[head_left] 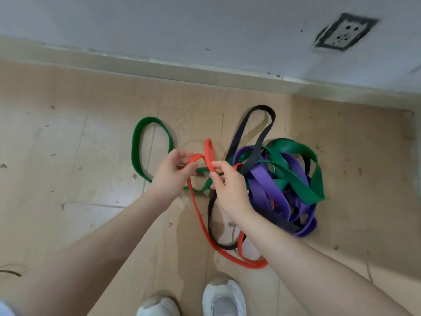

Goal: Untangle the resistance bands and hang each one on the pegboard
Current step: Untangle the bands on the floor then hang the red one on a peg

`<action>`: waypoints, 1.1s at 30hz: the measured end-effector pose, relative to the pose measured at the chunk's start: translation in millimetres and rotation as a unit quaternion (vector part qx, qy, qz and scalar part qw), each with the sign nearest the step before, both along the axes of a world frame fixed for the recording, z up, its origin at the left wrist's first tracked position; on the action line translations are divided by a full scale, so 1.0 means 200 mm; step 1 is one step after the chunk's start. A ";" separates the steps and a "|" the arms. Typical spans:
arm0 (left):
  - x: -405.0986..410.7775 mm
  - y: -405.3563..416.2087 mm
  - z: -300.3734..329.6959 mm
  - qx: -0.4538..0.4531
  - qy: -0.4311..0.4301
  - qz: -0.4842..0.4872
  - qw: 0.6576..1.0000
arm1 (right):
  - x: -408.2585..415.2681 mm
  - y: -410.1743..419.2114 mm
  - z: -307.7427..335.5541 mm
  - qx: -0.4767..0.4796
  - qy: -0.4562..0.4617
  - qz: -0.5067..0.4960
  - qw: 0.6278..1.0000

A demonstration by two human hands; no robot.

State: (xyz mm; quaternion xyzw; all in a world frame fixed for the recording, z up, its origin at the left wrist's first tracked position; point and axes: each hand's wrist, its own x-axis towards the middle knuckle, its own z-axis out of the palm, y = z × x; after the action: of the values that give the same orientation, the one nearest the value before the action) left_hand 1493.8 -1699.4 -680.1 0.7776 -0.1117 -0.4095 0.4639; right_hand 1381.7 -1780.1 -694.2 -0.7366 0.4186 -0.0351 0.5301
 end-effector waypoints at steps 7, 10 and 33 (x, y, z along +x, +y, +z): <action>-0.05 0.00 0.28 -0.136 0.188 0.146 0.962 | 0.09 0.05 0.30 -0.074 -0.109 0.065 0.989; -0.02 0.04 0.35 -0.175 0.155 0.175 0.956 | 0.10 0.12 0.35 -0.126 -0.136 0.094 0.978; -0.06 0.03 0.50 -0.119 0.242 -0.064 0.961 | 0.15 -0.13 0.77 0.038 0.006 0.031 0.999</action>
State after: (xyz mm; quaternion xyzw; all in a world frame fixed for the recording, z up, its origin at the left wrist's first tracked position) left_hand 1481.8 -1693.7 -579.2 0.5856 -0.0933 -0.5984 0.5387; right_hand 1411.7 -1806.8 -541.1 -0.7284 0.4000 0.0013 0.5562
